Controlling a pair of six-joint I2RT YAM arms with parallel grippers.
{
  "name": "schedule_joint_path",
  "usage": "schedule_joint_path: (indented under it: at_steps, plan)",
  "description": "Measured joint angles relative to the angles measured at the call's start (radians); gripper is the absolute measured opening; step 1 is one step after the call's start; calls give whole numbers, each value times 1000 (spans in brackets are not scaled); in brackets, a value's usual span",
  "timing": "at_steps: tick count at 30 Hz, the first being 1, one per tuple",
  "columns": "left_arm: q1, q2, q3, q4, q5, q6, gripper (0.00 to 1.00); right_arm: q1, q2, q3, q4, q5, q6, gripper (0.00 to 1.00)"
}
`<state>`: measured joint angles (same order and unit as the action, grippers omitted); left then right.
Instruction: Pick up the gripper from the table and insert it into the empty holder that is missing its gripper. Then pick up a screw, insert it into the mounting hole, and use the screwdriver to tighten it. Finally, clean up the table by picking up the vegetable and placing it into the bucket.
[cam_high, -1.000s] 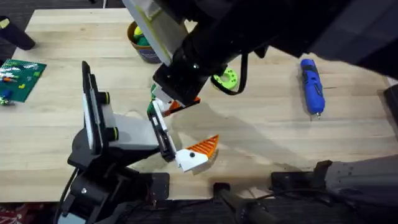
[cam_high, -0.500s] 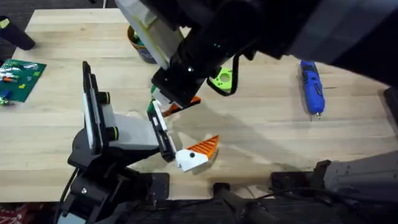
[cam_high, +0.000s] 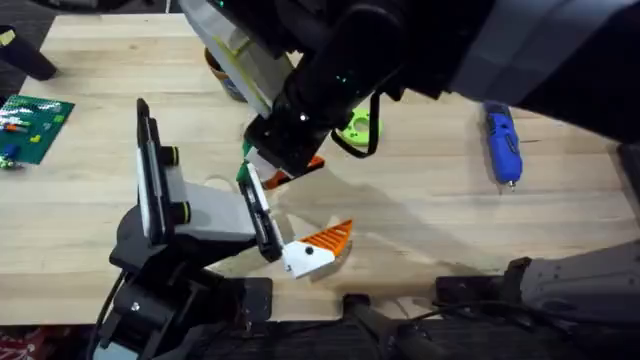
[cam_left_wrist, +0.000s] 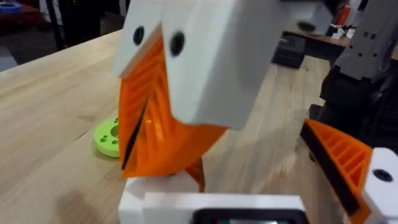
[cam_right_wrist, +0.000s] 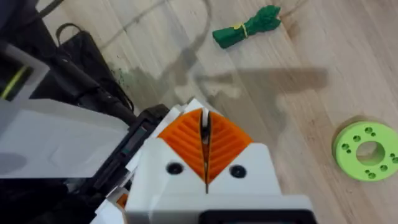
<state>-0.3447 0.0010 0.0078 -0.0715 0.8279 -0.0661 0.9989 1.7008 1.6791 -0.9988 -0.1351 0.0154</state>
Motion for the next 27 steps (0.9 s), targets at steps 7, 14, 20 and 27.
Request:
schedule_joint_path:
  at_steps: [7, 14, 20, 27]
  plan:
    - [0, 0, 0, 0, 7, -3, 987, 0, -2, 0, -5, 0, 0, 8]
    - [0, 0, 0, 0, 7, -2, 986, 0, -9, 0, -16, 0, 0, 8]
    - [0, 0, 0, 0, 6, 4, 986, 10, -17, 0, -39, 3, 0, 8]
    - [0, 0, 0, 0, 7, 5, 986, 41, -19, 0, -37, 46, 0, 8]
